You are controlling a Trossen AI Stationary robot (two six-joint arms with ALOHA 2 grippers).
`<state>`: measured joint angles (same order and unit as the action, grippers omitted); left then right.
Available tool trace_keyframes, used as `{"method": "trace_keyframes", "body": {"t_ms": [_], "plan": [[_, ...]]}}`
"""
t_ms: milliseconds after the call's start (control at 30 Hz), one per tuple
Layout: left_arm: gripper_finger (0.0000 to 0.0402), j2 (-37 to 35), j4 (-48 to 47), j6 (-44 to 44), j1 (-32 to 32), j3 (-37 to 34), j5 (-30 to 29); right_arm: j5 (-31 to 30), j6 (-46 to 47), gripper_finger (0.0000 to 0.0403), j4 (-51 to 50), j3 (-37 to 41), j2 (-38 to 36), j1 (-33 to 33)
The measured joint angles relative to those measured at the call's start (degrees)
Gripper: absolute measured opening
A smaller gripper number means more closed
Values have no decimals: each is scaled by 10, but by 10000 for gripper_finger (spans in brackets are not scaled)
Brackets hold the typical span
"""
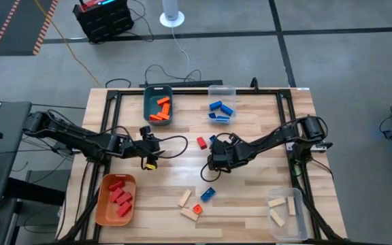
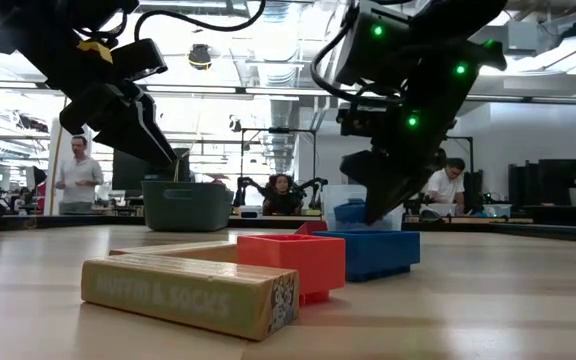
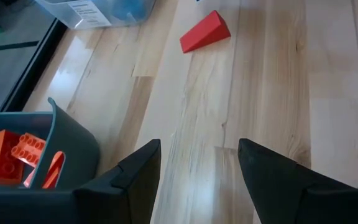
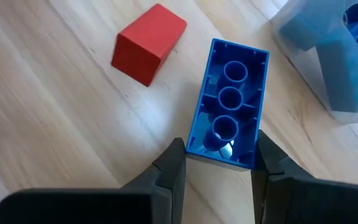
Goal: Sort blocks
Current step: Put the blue game piece into the top transparent bin
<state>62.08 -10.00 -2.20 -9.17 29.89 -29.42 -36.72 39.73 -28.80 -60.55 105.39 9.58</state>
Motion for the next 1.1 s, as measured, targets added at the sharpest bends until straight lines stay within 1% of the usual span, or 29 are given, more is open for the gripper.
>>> {"method": "trace_keyframes", "body": {"t_ms": [433, 567, 733, 900, 1000, 1100], "plan": [[210, 0, -1, 0, 0, 0, 0, 0, -7, 108, 0, 0, 0, 2], [210, 0, -9, -3, 0, 0, -1, 2, -22, 108, -39, -1, -11, 7], [210, 0, -20, -7, 0, 0, -1, 4, -41, 108, -79, -1, -51, 11], [210, 0, -21, -7, 0, 0, -1, 4, -82, 108, -123, -1, -99, 8], [210, 0, -21, -7, 0, 0, -1, 5, -149, 108, -131, -1, -123, -1], [210, 0, -20, -7, 0, 0, -1, 15, -195, 108, -127, -1, -142, -27]]}}
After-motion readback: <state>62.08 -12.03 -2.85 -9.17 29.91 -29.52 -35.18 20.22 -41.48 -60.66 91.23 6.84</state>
